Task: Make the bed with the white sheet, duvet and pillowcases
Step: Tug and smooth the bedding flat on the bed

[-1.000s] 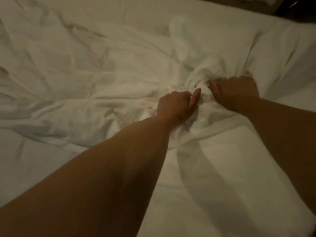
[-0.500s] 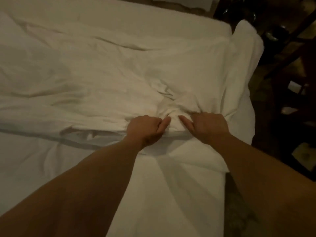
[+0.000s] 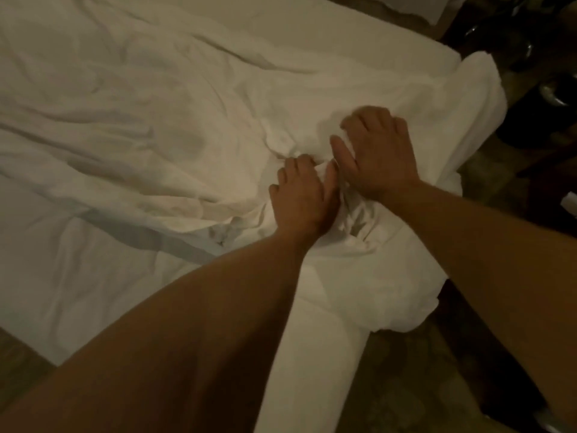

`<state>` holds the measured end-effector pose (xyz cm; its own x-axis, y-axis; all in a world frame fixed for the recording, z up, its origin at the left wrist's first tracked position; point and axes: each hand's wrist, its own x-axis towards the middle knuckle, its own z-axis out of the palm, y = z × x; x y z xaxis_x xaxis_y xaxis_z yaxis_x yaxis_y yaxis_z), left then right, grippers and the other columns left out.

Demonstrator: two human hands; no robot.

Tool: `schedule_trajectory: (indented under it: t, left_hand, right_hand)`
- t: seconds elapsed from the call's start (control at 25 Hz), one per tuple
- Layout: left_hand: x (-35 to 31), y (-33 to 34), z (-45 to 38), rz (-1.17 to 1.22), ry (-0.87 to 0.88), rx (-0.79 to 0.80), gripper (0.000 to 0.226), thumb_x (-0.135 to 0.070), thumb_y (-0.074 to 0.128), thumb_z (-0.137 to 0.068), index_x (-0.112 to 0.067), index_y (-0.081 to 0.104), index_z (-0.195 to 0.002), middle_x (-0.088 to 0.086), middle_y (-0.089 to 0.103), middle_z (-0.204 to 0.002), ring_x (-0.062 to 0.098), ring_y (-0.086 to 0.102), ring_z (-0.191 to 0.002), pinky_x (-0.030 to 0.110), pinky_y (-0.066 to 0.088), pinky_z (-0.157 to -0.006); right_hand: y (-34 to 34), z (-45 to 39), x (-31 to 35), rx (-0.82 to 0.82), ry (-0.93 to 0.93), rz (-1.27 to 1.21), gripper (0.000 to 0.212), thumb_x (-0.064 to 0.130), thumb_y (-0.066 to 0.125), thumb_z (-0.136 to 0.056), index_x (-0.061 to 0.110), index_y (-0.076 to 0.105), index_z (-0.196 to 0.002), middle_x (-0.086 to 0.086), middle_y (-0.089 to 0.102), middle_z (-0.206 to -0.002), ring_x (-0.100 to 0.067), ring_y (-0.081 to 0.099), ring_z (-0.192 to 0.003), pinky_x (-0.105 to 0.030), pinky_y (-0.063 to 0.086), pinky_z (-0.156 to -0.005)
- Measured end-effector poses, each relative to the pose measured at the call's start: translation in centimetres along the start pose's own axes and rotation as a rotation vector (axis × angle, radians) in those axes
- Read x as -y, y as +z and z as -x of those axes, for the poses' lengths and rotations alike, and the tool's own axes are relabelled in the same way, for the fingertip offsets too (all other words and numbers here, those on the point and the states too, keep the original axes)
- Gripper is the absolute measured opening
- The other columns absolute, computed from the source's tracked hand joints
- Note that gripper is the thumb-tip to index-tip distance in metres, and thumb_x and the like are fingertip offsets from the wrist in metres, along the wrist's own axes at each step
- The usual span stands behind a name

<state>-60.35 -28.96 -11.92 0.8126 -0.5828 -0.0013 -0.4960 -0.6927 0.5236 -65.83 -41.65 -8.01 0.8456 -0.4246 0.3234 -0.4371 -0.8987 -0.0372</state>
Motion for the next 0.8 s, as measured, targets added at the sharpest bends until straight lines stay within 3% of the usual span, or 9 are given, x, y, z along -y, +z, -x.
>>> schedule_trajectory:
  t: [0.08,0.16,0.2,0.32,0.4,0.52,0.6,0.72,0.8]
  left_hand:
    - [-0.1,1.3,0.6,-0.047,0.046,0.025,0.054,-0.054,0.019,-0.1,-0.019,0.055,-0.12,0.005,0.062,-0.113,0.029,0.058,-0.104,0.044,0.04,-0.087]
    - [1.7,2.8,1.0,-0.102,0.11,0.043,0.055,-0.052,0.018,-0.1,-0.018,0.06,-0.11,0.006,0.067,-0.096,0.03,0.063,-0.089,0.039,0.038,-0.078]
    - [3.2,3.7,1.0,-0.166,0.128,0.062,0.059,-0.051,0.015,-0.099,-0.018,0.062,-0.108,0.006,0.068,-0.089,0.031,0.064,-0.083,0.038,0.036,-0.073]
    - [6.0,5.3,1.5,-0.374,0.161,0.196,0.069,-0.051,0.003,-0.095,-0.019,0.062,-0.111,0.007,0.069,-0.085,0.033,0.065,-0.075,0.036,0.028,-0.063]
    - [6.2,5.7,1.9,-0.367,0.156,0.203,0.061,-0.049,0.013,-0.101,-0.017,0.065,-0.099,0.01,0.069,-0.077,0.034,0.064,-0.068,0.034,0.028,-0.059]
    - [5.8,5.5,2.0,-0.475,0.237,0.191,0.066,-0.049,0.007,-0.099,-0.021,0.062,-0.124,0.008,0.069,-0.084,0.033,0.064,-0.073,0.034,0.022,-0.054]
    - [5.3,4.7,2.6,-0.475,0.253,0.215,0.051,-0.045,0.02,-0.105,-0.023,0.054,-0.137,0.01,0.069,-0.092,0.034,0.065,-0.081,0.035,0.029,-0.057]
    - [4.7,3.3,4.4,-0.361,0.193,0.24,0.046,-0.043,0.027,-0.107,-0.019,0.051,-0.138,0.015,0.067,-0.1,0.037,0.065,-0.09,0.042,0.044,-0.068]
    - [4.2,2.8,6.5,-0.342,0.25,0.275,0.049,-0.041,0.026,-0.107,-0.019,0.035,-0.149,0.016,0.064,-0.11,0.038,0.062,-0.094,0.042,0.041,-0.069]
  right_hand:
    - [0.6,-3.2,-0.2,0.272,-0.096,-0.009,0.068,0.057,0.023,-0.099,0.016,0.037,-0.151,-0.012,0.032,-0.159,-0.031,0.025,-0.147,-0.047,0.02,-0.116]
    - [3.7,-4.0,0.1,0.425,-0.127,0.003,0.071,0.069,0.011,-0.097,0.034,0.01,-0.159,0.0,0.008,-0.168,-0.024,0.003,-0.154,-0.048,0.003,-0.123]
    - [5.6,-3.4,0.6,0.485,-0.119,-0.006,0.072,0.073,0.007,-0.094,0.039,0.005,-0.159,0.003,0.006,-0.168,-0.023,0.002,-0.154,-0.049,0.0,-0.123]
    - [10.0,-0.4,0.8,0.475,-0.047,0.006,0.075,0.074,0.009,-0.094,0.034,0.02,-0.156,-0.004,0.029,-0.16,-0.029,0.023,-0.147,-0.052,0.011,-0.119]
    - [11.3,0.9,0.5,0.43,-0.002,0.029,0.075,0.071,0.017,-0.096,0.022,0.035,-0.15,-0.012,0.043,-0.148,-0.035,0.036,-0.135,-0.051,0.022,-0.112]
    - [11.2,1.7,0.0,0.359,0.039,0.015,0.076,0.07,0.02,-0.098,0.011,0.051,-0.134,-0.022,0.06,-0.127,-0.039,0.052,-0.117,-0.048,0.031,-0.104]
    - [9.6,2.8,-0.4,0.327,0.069,-0.022,0.076,0.07,0.02,-0.098,0.01,0.057,-0.124,-0.024,0.067,-0.107,-0.04,0.062,-0.101,-0.046,0.039,-0.095]
    - [6.3,6.2,-1.2,0.343,0.16,-0.019,0.077,0.071,0.022,-0.097,0.009,0.064,-0.113,-0.02,0.069,-0.102,-0.038,0.066,-0.096,-0.041,0.043,-0.083]
    - [3.8,8.9,-2.1,0.314,0.202,0.018,0.085,0.078,0.019,-0.092,0.01,0.068,-0.101,-0.017,0.07,-0.098,-0.037,0.067,-0.09,-0.04,0.046,-0.079]
